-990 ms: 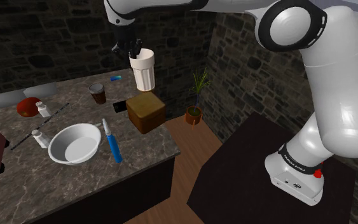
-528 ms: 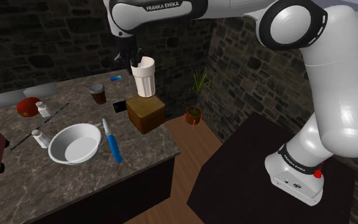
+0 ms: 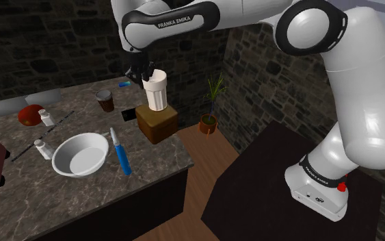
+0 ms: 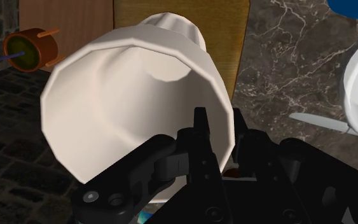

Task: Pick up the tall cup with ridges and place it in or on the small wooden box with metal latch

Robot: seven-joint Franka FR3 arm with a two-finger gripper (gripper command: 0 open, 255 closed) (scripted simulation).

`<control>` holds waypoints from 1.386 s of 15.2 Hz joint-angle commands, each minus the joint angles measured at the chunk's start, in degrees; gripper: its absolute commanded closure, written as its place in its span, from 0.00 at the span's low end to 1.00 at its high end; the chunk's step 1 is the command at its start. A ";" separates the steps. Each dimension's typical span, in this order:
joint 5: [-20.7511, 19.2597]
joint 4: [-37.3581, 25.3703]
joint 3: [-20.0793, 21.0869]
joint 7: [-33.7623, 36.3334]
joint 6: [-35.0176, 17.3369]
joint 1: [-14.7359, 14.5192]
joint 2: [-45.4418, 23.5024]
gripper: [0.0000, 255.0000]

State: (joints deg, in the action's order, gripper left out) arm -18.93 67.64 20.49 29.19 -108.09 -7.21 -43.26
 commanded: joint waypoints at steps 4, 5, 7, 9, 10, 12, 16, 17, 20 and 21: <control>-0.48 2.22 -0.29 0.57 -3.21 0.15 -1.01 1.00; -0.54 2.41 -0.32 0.62 -3.54 0.15 -1.15 1.00; -0.54 2.41 -0.32 0.62 -3.54 0.15 -1.15 1.00; -0.54 2.41 -0.33 0.62 -3.54 0.15 -1.15 1.00; -0.54 2.41 -0.33 0.62 -3.54 0.15 -1.15 1.00; -0.53 2.41 -0.33 0.62 -3.54 0.15 -1.15 1.00; -0.53 2.39 -0.33 0.61 -3.53 0.15 -1.16 0.00; -0.54 2.39 -0.33 0.61 -3.53 0.15 -1.16 0.00; -0.06 0.50 0.00 0.25 -0.54 -0.08 0.02 0.00; 0.15 -0.66 0.13 0.06 1.05 -0.25 0.49 0.00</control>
State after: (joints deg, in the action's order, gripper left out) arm -19.02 67.52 20.42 29.25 -108.42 -7.31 -43.61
